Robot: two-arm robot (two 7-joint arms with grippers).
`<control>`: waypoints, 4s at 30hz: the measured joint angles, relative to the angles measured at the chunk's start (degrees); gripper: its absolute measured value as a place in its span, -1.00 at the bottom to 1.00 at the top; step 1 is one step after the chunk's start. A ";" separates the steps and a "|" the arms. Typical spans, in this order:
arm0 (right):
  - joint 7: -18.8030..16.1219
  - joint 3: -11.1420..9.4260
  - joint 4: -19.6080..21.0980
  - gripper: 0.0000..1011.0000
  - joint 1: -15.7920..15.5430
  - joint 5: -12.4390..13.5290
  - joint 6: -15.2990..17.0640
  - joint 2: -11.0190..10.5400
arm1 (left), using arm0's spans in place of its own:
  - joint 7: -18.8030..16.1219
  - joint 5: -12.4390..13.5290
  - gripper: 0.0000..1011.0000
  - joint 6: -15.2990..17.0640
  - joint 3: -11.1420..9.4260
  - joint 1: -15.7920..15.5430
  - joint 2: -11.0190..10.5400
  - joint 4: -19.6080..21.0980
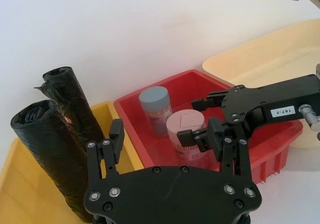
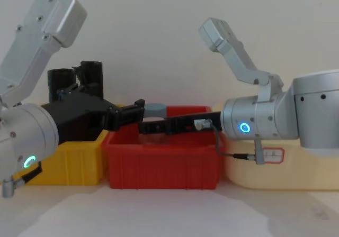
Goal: Pick up the garbage bag with the one hand and transfer it to the other hand.
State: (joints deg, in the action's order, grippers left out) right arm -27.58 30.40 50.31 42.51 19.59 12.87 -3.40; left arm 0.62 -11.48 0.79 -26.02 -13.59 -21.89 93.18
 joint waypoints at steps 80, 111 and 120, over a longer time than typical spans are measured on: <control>13.50 -9.78 28.40 0.32 -14.02 2.06 -2.44 -5.32 | 0.00 0.00 0.98 0.00 0.00 0.00 0.00 0.00; 24.17 -19.28 37.67 0.36 -22.41 2.20 4.86 -7.77 | 0.00 -0.01 0.98 0.00 0.00 0.00 0.00 0.00; 22.88 -19.76 36.21 0.89 -21.89 3.29 8.10 -8.05 | -0.65 0.29 0.98 0.35 0.45 0.04 0.16 0.52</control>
State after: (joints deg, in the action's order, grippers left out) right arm -4.70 10.63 86.51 20.62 22.88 20.96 -11.45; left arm -0.03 -11.19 1.14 -25.57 -13.54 -21.74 93.69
